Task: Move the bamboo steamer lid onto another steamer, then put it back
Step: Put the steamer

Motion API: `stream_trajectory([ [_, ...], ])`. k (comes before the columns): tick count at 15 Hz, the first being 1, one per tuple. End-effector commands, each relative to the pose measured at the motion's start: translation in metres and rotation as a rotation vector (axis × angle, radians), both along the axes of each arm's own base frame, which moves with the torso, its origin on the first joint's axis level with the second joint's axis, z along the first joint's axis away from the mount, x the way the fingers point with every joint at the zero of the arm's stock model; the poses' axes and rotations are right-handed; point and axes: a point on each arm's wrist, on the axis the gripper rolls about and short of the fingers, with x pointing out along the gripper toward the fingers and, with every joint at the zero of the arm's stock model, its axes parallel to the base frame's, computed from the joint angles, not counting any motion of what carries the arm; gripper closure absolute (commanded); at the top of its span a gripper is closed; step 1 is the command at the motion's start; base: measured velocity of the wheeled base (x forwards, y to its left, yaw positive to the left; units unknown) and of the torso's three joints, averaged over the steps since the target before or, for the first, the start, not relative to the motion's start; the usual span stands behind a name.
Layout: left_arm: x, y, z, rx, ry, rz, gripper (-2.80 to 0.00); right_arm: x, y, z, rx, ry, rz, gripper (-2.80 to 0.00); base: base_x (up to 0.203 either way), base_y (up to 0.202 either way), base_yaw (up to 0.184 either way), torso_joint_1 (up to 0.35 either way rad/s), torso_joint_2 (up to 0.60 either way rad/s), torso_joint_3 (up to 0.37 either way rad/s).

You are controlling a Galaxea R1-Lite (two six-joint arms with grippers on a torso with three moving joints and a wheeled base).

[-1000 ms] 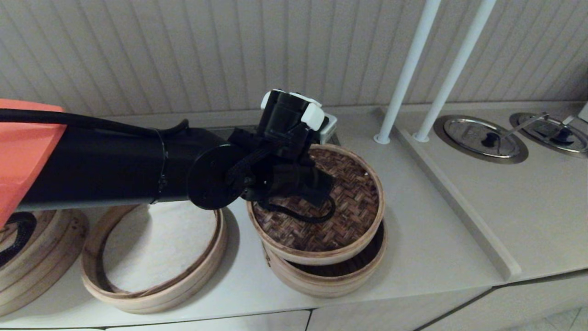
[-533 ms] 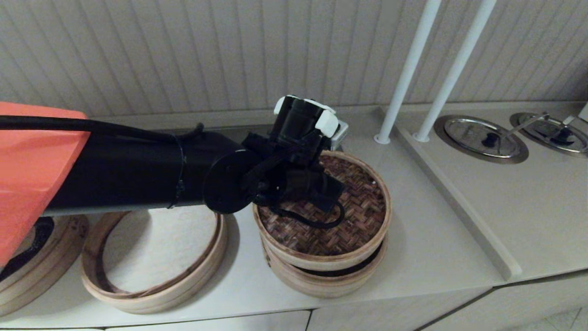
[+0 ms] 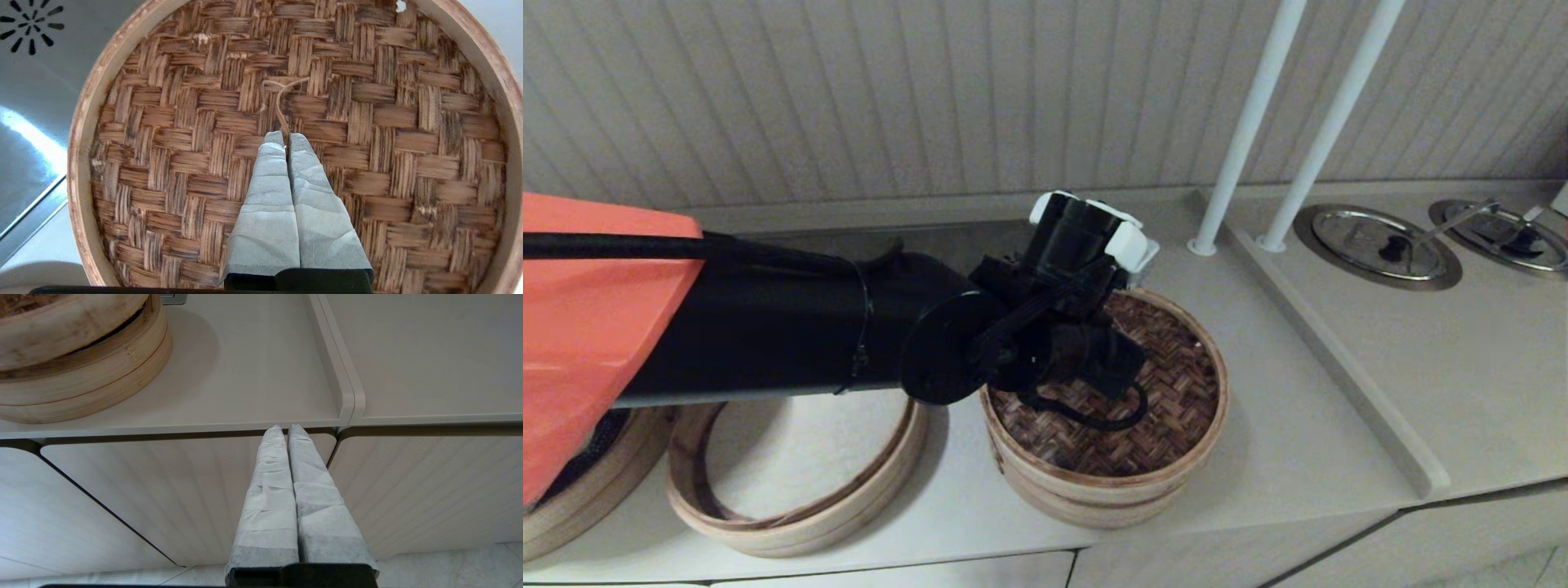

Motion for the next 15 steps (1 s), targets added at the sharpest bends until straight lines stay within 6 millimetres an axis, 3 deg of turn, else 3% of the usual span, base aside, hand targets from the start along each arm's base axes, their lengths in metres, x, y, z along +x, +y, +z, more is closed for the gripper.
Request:
stream_trajectory([
  [1, -0.002, -0.001, 0.0, 0.003, 0.001, -0.005, 0.0, 0.0, 0.0, 0.0, 0.0, 0.001, 0.001, 0.0, 0.0, 0.0, 0.0, 0.0, 0.0, 0.0],
  [15, 0.001, -0.013, -0.015, 0.034, 0.0, 0.006, 0.0, 0.0, 0.0, 0.0, 0.0, 0.003, 0.001, 0.0, 0.0, 0.0, 0.0, 0.0, 0.0, 0.0],
])
